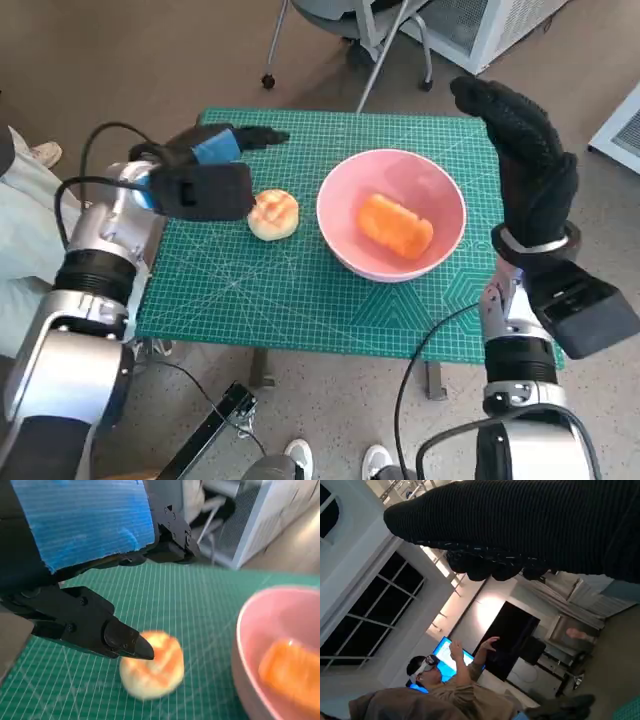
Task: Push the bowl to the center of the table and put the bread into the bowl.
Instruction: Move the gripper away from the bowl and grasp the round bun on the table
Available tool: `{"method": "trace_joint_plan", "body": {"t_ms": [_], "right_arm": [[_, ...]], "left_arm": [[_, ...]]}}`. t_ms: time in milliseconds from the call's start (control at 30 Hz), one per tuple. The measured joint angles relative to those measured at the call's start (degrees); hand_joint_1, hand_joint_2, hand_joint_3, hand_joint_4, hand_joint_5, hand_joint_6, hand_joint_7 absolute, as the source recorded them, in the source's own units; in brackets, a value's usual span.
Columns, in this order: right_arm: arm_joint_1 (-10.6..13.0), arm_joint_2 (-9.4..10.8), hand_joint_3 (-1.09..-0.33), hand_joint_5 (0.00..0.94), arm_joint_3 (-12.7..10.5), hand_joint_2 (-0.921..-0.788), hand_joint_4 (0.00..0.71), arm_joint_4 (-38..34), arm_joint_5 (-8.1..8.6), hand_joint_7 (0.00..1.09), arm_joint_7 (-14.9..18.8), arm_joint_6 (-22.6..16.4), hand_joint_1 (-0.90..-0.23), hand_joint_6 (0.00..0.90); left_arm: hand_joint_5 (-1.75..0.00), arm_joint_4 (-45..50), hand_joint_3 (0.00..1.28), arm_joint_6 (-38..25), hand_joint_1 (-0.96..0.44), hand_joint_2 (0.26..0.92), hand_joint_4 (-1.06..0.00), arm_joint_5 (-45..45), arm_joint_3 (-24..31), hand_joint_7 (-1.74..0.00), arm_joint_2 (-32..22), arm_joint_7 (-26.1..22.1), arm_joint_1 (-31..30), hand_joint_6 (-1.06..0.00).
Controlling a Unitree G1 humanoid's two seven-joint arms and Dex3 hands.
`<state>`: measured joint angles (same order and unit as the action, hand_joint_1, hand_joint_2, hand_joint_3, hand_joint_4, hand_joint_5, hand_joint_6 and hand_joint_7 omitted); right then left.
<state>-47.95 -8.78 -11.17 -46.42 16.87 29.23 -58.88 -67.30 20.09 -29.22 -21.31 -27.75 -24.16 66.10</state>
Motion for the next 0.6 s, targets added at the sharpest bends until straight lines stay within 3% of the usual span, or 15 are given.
{"method": "trace_joint_plan", "body": {"t_ms": [433,600], "right_arm": [[0.6,-0.1,-0.686,0.000,0.2,-0.921,0.354,1.2,0.95,0.80,0.4,0.8,-0.565,0.019],[1.0,0.0,-0.683,0.000,0.3,-0.921,0.354,1.5,0.99,0.80,0.7,1.1,-0.563,0.018]], "left_arm": [[0.00,-3.7,0.00,-5.7,-0.14,0.780,-0.23,-5.1,-5.3,0.00,5.0,2.2,0.0,-0.36],[-0.03,-5.0,0.02,-7.6,-0.11,0.814,-0.29,-6.4,-6.4,-0.04,7.0,5.1,-0.1,-0.44]]}}
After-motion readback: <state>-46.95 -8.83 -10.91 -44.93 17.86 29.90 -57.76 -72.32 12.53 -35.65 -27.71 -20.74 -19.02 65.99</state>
